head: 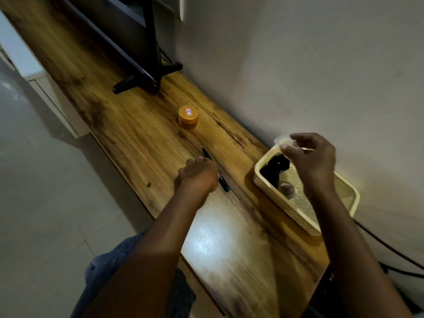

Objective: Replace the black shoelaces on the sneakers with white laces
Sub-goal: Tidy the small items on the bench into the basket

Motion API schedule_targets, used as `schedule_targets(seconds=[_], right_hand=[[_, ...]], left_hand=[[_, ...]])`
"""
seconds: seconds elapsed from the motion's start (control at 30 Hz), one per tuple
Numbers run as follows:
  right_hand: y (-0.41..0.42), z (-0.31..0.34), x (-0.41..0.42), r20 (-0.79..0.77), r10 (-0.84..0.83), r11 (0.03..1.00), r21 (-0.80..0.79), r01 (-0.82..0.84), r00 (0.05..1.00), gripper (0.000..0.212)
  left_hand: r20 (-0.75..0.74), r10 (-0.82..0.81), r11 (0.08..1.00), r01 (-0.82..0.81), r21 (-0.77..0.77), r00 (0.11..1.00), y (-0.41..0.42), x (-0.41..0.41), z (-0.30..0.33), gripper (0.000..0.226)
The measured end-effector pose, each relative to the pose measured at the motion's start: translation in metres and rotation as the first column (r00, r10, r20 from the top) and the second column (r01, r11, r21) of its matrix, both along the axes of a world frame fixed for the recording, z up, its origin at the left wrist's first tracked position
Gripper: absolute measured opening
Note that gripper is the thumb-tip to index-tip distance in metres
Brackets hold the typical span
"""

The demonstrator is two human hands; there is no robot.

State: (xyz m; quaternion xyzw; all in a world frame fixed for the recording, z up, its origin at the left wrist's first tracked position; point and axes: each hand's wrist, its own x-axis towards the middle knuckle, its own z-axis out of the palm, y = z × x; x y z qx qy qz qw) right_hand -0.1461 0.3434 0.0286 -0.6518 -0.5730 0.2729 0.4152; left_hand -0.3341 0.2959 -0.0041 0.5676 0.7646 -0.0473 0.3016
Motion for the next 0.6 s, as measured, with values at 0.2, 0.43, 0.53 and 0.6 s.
schedule_targets(seconds=[0.2,0.43,0.53,0.6], right_hand=[[0.0,-0.037,0.057,-0.004,-0.126,0.965,-0.234,0.121,0.992,0.026],[-0.002,-0.058,0.061,0.043,-0.079,0.953,-0.289,0.088,0.996,0.023],[-0.003,-0.061,0.06,0.205,0.013,0.958,-0.283,0.046,0.979,0.019],[-0.002,-0.063,0.06,0.283,0.01,0.969,-0.239,0.06,0.959,0.019]], left_hand=[[0.007,-0.001,1.0,0.001,-0.001,1.0,0.001,0.006,0.002,0.049],[-0.018,-0.02,1.0,0.02,-0.018,1.0,0.002,0.01,0.004,0.047],[-0.031,-0.031,0.999,0.03,-0.014,0.999,0.001,0.009,0.005,0.047],[-0.028,-0.036,0.999,0.036,-0.006,0.999,0.001,0.009,0.005,0.046]])
